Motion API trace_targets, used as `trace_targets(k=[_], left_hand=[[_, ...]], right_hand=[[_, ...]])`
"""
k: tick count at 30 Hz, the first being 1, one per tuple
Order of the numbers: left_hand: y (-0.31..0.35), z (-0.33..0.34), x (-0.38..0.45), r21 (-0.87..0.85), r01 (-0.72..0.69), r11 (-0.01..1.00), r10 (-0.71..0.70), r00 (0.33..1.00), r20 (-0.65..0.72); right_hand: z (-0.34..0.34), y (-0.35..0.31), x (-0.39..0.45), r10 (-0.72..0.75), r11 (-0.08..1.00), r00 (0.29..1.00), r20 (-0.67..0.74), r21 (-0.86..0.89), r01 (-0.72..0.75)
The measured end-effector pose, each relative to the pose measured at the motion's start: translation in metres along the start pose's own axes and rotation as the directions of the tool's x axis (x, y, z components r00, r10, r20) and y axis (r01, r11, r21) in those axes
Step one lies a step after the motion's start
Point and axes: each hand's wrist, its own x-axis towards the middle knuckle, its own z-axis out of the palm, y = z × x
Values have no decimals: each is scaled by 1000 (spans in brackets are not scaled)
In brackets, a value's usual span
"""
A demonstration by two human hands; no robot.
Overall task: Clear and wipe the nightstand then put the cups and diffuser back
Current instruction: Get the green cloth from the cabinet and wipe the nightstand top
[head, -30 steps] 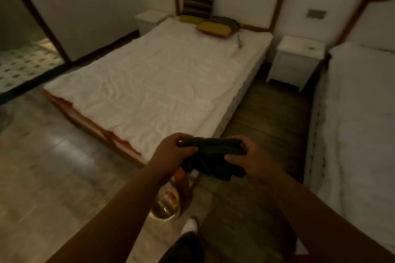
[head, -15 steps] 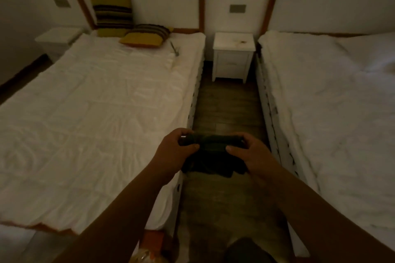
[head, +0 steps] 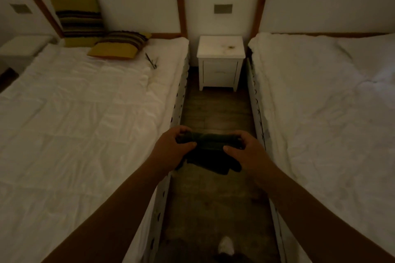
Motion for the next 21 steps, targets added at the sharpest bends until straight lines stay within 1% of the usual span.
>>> trace_targets(k=[4,8,11,15,19,21], left_hand=[[13,3,67,-40,34,999,-36,999,-41],[15,-2,152,-38,41,998,-44,996,-76],[15,-13,229,-50,26,998,-30,997,-68],[25,-31,335,-4,-4,1000,4,999,-52],[43,-46,427,33,25,999,-25,1000,-1],[55,-51,470,66,23,998,-25,1000,16]], right_hand=[[-23,-15,70,2,1000,1000,7,15,-3],[-30,-24,149,-53,997,999,6,-58,53],[-32,-31,219,-61,995,998,-22,-74,60],[-38,-49,316,-85,989,995,-53,-125,78],[-45,-67,403,-16,992,995,-99,-126,3],[-52,-74,442,-4,994,995,-98,-105,-6]])
